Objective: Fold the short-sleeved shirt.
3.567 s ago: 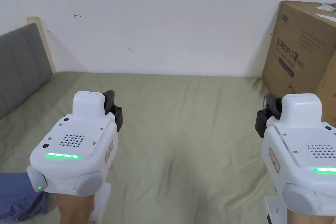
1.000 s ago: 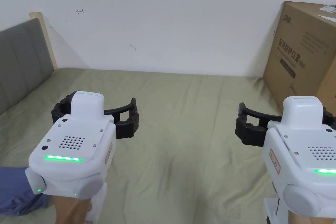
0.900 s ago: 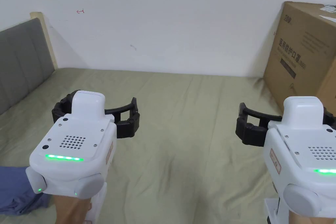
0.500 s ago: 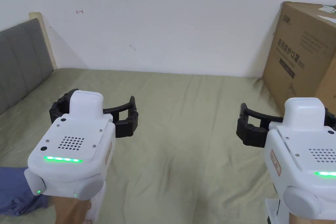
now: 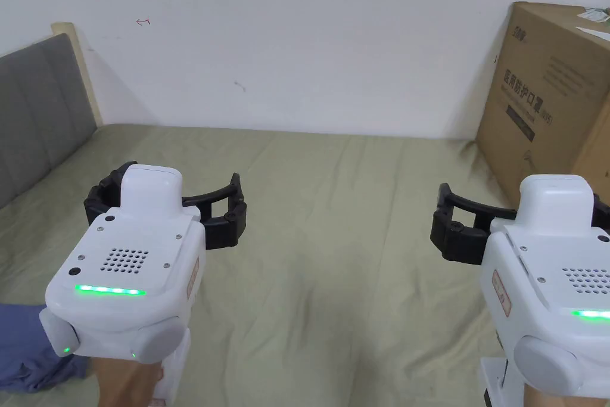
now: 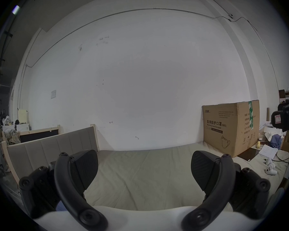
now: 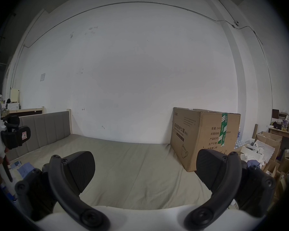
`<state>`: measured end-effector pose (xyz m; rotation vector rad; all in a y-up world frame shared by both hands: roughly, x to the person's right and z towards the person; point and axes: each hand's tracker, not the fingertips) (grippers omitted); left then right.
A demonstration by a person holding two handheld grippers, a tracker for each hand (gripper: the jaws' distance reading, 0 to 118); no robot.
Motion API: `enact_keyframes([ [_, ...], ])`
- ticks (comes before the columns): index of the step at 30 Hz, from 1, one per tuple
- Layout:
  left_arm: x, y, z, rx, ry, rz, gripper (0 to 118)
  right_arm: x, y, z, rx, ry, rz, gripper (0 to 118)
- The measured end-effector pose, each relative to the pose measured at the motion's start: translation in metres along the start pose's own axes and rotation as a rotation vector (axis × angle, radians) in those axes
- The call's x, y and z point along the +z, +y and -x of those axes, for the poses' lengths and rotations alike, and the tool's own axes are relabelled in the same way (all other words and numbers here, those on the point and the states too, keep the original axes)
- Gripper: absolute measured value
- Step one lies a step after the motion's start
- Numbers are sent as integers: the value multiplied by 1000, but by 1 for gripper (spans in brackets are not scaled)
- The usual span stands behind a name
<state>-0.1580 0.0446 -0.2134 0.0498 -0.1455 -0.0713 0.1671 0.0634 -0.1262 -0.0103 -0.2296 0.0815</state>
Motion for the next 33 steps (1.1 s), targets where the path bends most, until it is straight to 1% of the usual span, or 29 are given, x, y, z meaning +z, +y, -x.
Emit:
enact_keyframes([
  [33,4,-1,3,4,7,11,112,3,2,0,2,0,-1,118],
])
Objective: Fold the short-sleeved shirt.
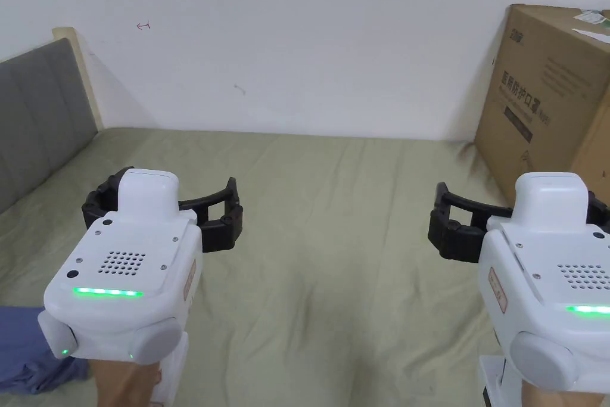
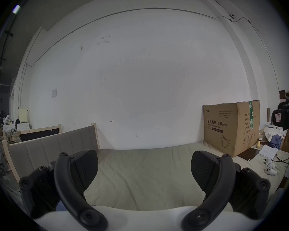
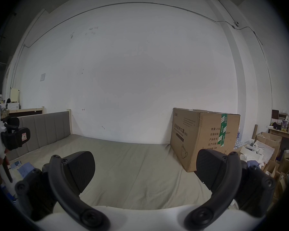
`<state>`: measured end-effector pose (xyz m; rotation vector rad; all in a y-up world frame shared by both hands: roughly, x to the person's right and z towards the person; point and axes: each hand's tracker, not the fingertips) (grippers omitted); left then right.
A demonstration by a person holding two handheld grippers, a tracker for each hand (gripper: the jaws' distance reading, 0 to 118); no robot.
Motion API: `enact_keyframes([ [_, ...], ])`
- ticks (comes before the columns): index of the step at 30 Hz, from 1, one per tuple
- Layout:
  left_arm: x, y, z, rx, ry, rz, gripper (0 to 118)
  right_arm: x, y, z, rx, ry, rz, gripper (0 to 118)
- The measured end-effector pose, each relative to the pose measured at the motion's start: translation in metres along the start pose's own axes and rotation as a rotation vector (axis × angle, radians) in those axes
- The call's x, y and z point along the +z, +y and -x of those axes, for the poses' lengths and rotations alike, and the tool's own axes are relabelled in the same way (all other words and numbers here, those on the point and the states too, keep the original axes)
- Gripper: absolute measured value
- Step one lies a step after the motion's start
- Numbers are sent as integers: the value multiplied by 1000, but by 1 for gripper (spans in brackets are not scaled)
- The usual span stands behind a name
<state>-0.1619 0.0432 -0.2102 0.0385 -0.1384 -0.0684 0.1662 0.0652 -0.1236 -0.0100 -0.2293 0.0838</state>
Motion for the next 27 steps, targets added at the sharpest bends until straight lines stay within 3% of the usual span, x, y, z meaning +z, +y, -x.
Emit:
enact_keyframes([
  [17,1,-3,2,-2,5,3,112,-1,-3,0,-42,1,28,118],
  [20,2,-1,3,6,-1,2,112,-7,2,3,-60,-67,121,118],
  [27,2,1,4,7,-6,-9,112,-26,15,-6,-313,-84,528,118],
])
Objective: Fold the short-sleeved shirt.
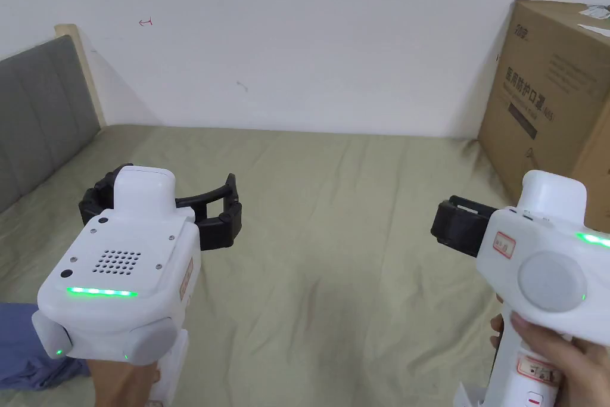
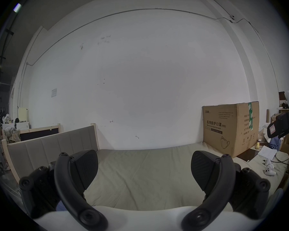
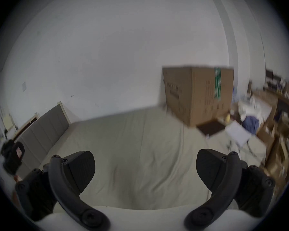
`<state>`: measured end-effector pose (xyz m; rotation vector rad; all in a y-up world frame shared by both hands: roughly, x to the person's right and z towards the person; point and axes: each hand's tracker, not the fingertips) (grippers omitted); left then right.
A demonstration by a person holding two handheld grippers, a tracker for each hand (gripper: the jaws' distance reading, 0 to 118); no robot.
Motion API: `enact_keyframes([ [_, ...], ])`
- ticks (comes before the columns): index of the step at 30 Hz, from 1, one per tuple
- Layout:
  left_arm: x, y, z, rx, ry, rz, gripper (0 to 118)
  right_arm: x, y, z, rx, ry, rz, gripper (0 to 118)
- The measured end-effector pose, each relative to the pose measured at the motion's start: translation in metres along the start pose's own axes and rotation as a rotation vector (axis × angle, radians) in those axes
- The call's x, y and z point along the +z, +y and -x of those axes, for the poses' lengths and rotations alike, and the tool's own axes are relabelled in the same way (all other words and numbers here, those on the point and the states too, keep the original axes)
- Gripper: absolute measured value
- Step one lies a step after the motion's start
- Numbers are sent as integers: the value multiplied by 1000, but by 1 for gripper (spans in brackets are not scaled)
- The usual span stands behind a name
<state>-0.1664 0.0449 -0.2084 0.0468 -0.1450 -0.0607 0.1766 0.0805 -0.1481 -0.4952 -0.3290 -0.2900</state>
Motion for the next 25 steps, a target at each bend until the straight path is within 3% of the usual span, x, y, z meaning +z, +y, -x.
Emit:
enact_keyframes([
  [2,0,1,0,-4,3,-3,112,-2,3,2,-42,-60,58,118],
  [10,0,2,0,-6,1,-5,112,-1,5,7,0,-118,44,118],
  [20,1,1,2,2,0,-4,112,1,4,4,0,-85,17,114],
  [25,1,3,2,5,3,-7,112,2,3,3,42,-82,-34,116],
])
